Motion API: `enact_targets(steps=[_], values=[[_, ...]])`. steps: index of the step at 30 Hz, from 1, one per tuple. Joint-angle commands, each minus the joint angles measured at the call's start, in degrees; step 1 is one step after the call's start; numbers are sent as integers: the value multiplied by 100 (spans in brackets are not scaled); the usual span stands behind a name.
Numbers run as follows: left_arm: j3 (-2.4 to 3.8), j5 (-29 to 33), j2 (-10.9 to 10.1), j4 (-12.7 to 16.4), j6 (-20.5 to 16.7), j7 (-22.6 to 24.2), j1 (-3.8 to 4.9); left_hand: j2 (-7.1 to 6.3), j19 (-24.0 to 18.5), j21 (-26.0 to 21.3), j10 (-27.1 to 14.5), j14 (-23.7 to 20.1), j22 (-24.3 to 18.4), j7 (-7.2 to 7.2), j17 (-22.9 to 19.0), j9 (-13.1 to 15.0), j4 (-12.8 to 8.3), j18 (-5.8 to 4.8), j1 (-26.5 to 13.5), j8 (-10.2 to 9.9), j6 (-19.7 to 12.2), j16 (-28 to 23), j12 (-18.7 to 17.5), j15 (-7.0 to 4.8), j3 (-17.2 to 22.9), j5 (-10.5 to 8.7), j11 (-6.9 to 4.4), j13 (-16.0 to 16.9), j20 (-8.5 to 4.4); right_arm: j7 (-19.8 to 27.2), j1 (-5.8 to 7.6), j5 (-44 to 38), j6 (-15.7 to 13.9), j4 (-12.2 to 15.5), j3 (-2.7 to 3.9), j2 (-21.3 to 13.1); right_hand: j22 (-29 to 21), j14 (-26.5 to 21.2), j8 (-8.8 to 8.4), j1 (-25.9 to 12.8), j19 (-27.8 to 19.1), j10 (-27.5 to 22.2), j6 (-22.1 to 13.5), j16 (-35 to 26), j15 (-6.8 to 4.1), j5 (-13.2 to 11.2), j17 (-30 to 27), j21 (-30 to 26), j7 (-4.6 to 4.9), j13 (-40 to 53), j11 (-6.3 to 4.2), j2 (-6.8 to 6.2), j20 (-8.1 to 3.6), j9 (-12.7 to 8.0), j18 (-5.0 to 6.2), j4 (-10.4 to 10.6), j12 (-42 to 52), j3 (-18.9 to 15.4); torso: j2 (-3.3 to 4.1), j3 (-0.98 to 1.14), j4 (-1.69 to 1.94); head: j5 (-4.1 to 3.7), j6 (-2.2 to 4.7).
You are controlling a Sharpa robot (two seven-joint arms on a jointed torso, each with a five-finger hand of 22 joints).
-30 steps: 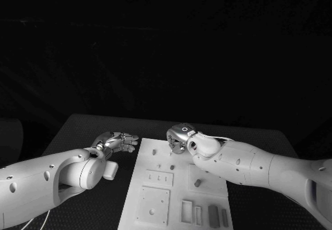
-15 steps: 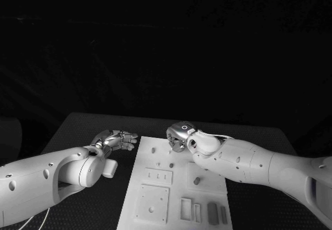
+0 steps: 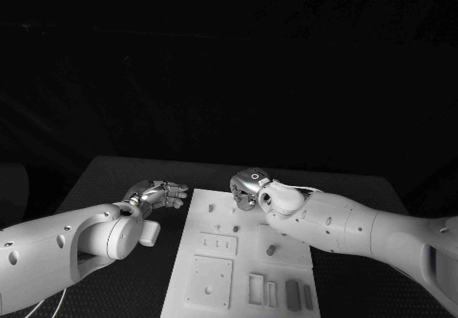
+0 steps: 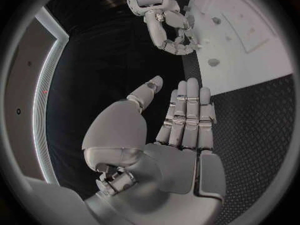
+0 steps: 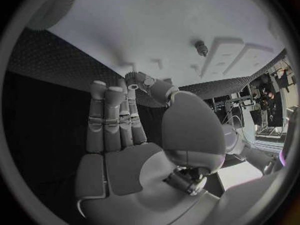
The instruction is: Assemble the parts on the task board
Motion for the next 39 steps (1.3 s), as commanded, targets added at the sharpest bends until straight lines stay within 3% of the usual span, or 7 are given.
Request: enact_targets(steps=[1, 15, 25, 39], values=[[5, 55, 4, 27, 45, 55, 7, -5, -37, 21, -47, -51, 106, -2, -6, 10, -7, -7, -59, -38, -35, 25, -37, -4, 34, -17, -1, 7, -4, 4, -38, -21, 175, -13, -19, -22, 131, 7, 24, -13, -11, 27, 38, 30, -45, 22, 9, 27, -4, 13, 0, 59, -32, 15, 137, 3, 22, 30, 0, -4, -5, 4, -13], [5, 55, 1, 30, 47, 58, 7, -5, -40, 21, -45, -52, 106, -5, -8, 13, -11, -6, -54, -38, -33, 26, -40, -4, 37, -17, -2, 11, -4, 73, -75, -3, 203, -17, -19, -24, 130, 8, 22, -22, -13, 33, 43, 36, -46, 24, 9, 39, -6, 19, -1, 62, -33, 21, 137, -6, 19, 27, 0, -6, 7, -1, -34], [5, 55, -10, 30, 48, 58, 7, -7, -41, 22, -47, -52, 106, -6, -10, 15, -12, -6, -54, -42, -34, 28, -46, -3, 39, -18, -1, 13, -4, 166, -123, 78, 225, -29, -18, -8, 128, 6, 15, -35, -20, 29, 41, 39, -44, 27, 6, 49, -4, 23, 1, 66, -32, 26, 137, -15, 8, 22, 4, -5, -6, 12, -35], [4, 55, -4, 10, 53, 56, 7, -8, -42, 24, -48, -52, 106, -7, -12, 18, -13, -6, -54, -48, -39, 30, -55, -3, 40, -19, 1, 18, -3, 156, -133, 29, 239, 64, -18, -68, 126, 5, 9, -39, -28, 32, 43, 44, -43, 27, 2, 62, -5, 30, 2, 81, -32, 33, 137, -30, 0, 20, 3, -10, 3, -42, -58]])
